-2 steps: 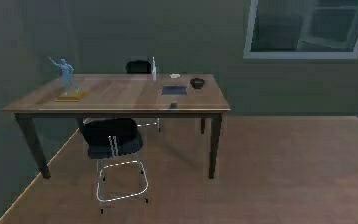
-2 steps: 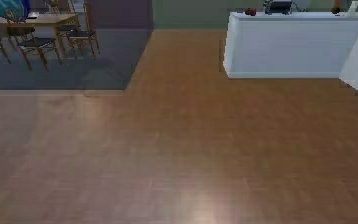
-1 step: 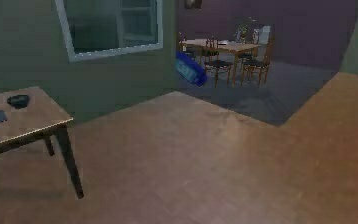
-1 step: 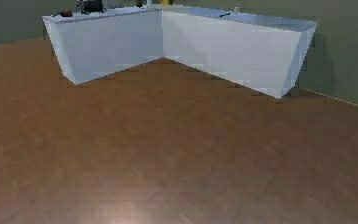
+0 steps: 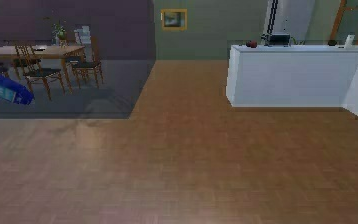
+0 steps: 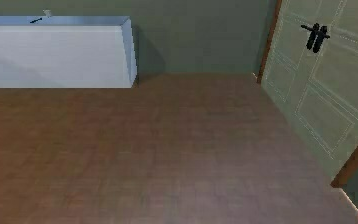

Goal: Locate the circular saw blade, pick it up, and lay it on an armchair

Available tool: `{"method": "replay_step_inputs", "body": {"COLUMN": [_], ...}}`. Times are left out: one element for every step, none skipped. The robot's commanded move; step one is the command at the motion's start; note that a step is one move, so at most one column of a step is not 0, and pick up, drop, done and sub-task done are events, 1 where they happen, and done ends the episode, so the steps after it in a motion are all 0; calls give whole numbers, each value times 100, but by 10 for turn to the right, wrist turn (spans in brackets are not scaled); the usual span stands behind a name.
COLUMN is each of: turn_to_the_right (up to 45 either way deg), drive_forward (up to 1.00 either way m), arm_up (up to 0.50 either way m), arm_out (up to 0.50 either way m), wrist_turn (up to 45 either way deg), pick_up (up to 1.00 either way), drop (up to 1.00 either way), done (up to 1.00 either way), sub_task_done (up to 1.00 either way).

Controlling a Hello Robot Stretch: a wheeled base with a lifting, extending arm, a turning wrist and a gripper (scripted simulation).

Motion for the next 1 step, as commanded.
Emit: {"method": "replay_step_inputs", "body": {"turn_to_the_right": [30], "drive_forward": [0], "arm_up": [0], "arm_out": [0], "wrist_turn": [0], "pick_up": [0], "drop": [0], "done": [0], "sub_task_done": [0]}}
